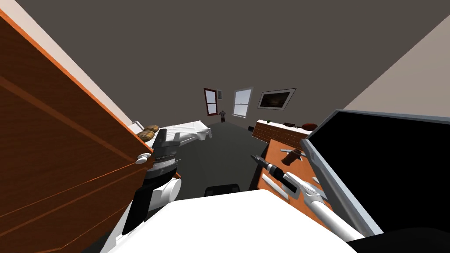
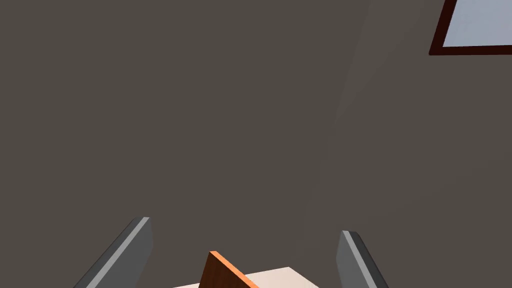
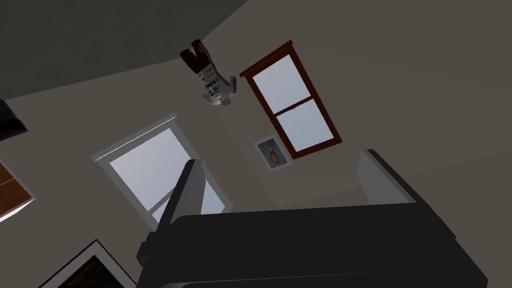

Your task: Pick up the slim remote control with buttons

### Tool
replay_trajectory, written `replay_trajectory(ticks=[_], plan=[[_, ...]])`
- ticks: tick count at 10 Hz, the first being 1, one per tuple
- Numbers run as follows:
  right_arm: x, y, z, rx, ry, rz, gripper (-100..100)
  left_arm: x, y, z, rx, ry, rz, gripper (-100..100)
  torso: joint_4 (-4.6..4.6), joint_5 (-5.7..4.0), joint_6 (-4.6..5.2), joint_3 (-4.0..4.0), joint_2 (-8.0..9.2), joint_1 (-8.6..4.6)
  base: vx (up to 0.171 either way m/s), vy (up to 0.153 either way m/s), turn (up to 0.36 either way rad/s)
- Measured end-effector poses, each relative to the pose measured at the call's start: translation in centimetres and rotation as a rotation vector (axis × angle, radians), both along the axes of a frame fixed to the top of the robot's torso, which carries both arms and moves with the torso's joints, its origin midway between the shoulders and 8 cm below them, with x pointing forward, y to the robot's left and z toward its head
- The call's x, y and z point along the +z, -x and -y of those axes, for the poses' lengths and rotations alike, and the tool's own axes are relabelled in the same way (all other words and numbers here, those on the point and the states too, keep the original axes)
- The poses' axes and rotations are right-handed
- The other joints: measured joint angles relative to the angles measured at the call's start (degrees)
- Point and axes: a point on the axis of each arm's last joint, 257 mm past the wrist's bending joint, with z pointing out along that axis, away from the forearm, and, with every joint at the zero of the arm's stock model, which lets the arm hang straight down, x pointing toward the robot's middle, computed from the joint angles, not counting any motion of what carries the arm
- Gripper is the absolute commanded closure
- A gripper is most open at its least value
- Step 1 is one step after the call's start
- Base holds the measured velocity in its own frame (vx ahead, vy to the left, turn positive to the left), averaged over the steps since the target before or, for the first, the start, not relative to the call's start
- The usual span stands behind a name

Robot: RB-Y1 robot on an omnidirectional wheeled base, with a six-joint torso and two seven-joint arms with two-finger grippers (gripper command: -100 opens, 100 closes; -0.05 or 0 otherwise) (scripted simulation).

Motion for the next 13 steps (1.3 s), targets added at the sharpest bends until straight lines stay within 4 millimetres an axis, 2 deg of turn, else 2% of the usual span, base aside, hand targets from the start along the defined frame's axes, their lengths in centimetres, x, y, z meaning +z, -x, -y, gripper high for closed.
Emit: replay_trajectory(ticks=[5,7,9,10,12,13], plan=[[-6.3,4.1,4.6,-0.007,0.141,-0.173,-100,0.0,0.0,0.0,0.0,0.0,0.0,0,0.0,-0.01,0.11,0.02,0.04,-0.04,-0.035,-0.019,0.28],[-9.0,7.8,6.7,0.011,0.217,-0.271,-100,0.0,0.0,0.0,0.0,0.0,0.0,0,0.02,-0.01,0.06,0.05,0.08,-0.11,-0.044,-0.031,0.309],[-10.4,8.7,8.2,0.008,0.25,-0.317,-100,0.0,0.0,0.0,0.0,0.0,0.0,0,0.0,-0.02,0.12,0.0,0.0,-0.03,-0.025,-0.003,0.157],[-11.5,10.0,9.0,0.014,0.279,-0.36,-100,0.0,0.0,0.0,0.0,0.0,0.0,0,0.0,0.0,0.04,0.0,0.0,0.0,-0.028,-0.011,0.168],[-12.7,11.4,10.2,0.004,0.301,-0.404,-100,0.0,0.0,0.0,0.0,0.0,0.0,0,-0.01,-0.01,0.13,-0.01,-0.03,-0.02,-0.02,-0.006,0.129],[-13.7,13.1,10.7,0.011,0.325,-0.443,-100,0.0,0.0,0.0,0.0,0.0,0.0,0,0.0,-0.01,0.05,0.0,-0.01,-0.01,-0.027,-0.015,0.168]])
